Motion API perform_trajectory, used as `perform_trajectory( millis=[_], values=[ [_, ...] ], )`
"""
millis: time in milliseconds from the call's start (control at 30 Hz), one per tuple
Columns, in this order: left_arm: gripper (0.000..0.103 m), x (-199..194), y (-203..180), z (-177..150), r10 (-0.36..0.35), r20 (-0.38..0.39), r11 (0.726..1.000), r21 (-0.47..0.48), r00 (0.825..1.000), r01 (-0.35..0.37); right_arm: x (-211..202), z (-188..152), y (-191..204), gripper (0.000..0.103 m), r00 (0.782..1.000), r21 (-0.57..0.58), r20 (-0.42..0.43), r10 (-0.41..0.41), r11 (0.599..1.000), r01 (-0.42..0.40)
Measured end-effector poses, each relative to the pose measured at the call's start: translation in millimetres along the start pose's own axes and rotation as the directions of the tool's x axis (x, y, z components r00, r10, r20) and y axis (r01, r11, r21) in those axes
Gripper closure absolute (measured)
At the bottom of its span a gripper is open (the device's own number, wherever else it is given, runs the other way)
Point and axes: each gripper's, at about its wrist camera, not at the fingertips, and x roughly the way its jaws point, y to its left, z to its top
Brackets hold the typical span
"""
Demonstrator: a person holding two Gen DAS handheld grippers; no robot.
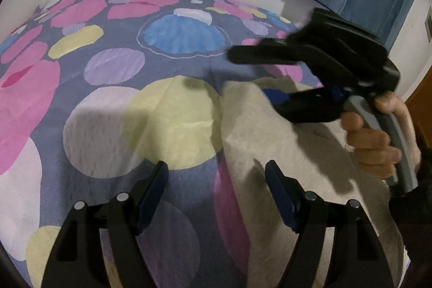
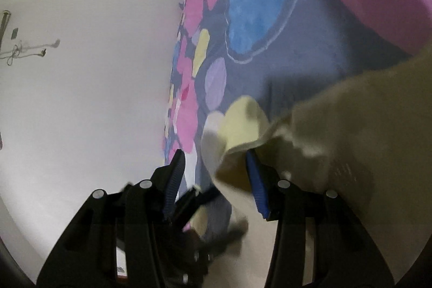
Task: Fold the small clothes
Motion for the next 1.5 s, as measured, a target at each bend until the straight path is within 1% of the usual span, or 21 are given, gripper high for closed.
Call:
perform_trajectory(
  millis=[100, 267, 400, 500, 533, 600, 633, 667, 733, 833, 867, 933, 967, 1100, 1133, 1200, 1233, 1267, 1400, 1433, 1500],
  values=[
    [0.03, 1, -1, 0, 0.008, -0.007, 1.0, 0.007, 1.0, -0.008, 6, 11, -3, 0.056, 0.999, 0.023, 0.016, 0.029, 0.999, -0.029],
    [0.03, 4, -5, 0, 0.044, -0.017, 0.999, 0.031, 0.999, -0.043, 0, 15, 5, 0.056, 0.999, -0.022, 0.046, -0.025, 0.999, 0.026],
    [0.03, 6, -6, 0, 0.055, -0.017, 0.998, 0.04, 0.998, -0.054, -36, 4, 15, 0.056, 0.993, -0.055, 0.109, -0.041, 0.997, 0.047],
    [0.03, 6, -6, 0, 0.055, -0.016, 0.998, 0.041, 0.998, -0.054, -78, -19, 26, 0.056, 0.983, -0.112, 0.172, -0.061, 0.99, 0.081],
    [0.029, 6, -6, -1, 0.052, -0.015, 0.998, 0.041, 0.999, -0.051, -99, -31, 29, 0.053, 0.976, -0.129, 0.203, -0.081, 0.986, 0.108],
    [0.024, 7, -5, -1, 0.031, -0.016, 0.999, 0.044, 0.999, -0.03, -140, -58, 33, 0.045, 0.957, -0.152, 0.268, -0.114, 0.975, 0.159],
    [0.021, 7, -5, 0, 0.019, -0.017, 0.999, 0.047, 1.0, -0.018, -170, -81, 31, 0.041, 0.938, -0.16, 0.315, -0.143, 0.966, 0.201],
    [0.021, 6, -5, 0, 0.016, -0.016, 0.999, 0.049, 1.0, -0.015, -187, -95, 29, 0.041, 0.924, -0.157, 0.344, -0.165, 0.96, 0.23],
    [0.021, 1, -3, 0, 0.007, -0.011, 0.999, 0.036, 1.0, -0.006, -235, -139, 18, 0.04, 0.876, -0.127, 0.415, -0.245, 0.938, 0.322],
    [0.021, -13, 1, -7, -0.016, -0.016, 1.0, -0.02, 1.0, 0.016, -289, -194, 0, 0.04, 0.804, -0.059, 0.495, -0.329, 0.911, 0.408],
    [0.022, -20, 2, -12, -0.033, -0.018, 0.998, -0.044, 0.999, 0.032, -309, -219, -8, 0.04, 0.779, -0.022, 0.52, -0.349, 0.907, 0.421],
    [0.022, -35, 5, -25, -0.073, -0.018, 0.993, -0.094, 0.997, 0.071, -341, -262, -26, 0.04, 0.747, 0.047, 0.557, -0.362, 0.912, 0.407],
    [0.022, -43, 6, -32, -0.094, -0.019, 0.99, -0.111, 0.995, 0.091, -358, -290, -38, 0.04, 0.736, 0.086, 0.571, -0.364, 0.918, 0.387],
    [0.022, -80, 3, -75, -0.147, -0.021, 0.98, -0.135, 0.989, 0.143, -377, -352, -67, 0.04, 0.699, 0.165, 0.588, -0.408, 0.906, 0.39],
    [0.022, -89, 1, -89, -0.153, -0.029, 0.98, -0.131, 0.988, 0.148, -379, -365, -70, 0.04, 0.696, 0.174, 0.586, -0.414, 0.904, 0.391],
    [0.022, -105, -4, -112, -0.16, -0.042, 0.981, -0.116, 0.986, 0.154, -380, -392, -76, 0.04, 0.707, 0.186, 0.58, -0.405, 0.911, 0.369],
    [0.022, -114, -8, -126, -0.164, -0.05, 0.982, -0.103, 0.985, 0.158, -380, -403, -78, 0.04, 0.718, 0.184, 0.574, -0.394, 0.916, 0.356],
    [0.022, -121, -11, -137, -0.17, -0.055, 0.982, -0.095, 0.984, 0.164, -377, -415, -80, 0.04, 0.736, 0.173, 0.567, -0.37, 0.927, 0.332],
    [0.022, -151, -28, -178, -0.213, -0.085, 0.976, -0.062, 0.973, 0.209, -365, -438, -80, 0.04, 0.775, 0.147, 0.532, -0.341, 0.939, 0.312],
    [0.022, -157, -32, -186, -0.23, -0.093, 0.973, -0.055, 0.969, 0.226, -361, -444, -79, 0.04, 0.792, 0.134, 0.516, -0.326, 0.944, 0.301],
    [0.022, -163, -39, -198, -0.247, -0.105, 0.969, -0.041, 0.963, 0.244, -355, -452, -74, 0.04, 0.807, 0.112, 0.501, -0.312, 0.948, 0.297]
  ],
)
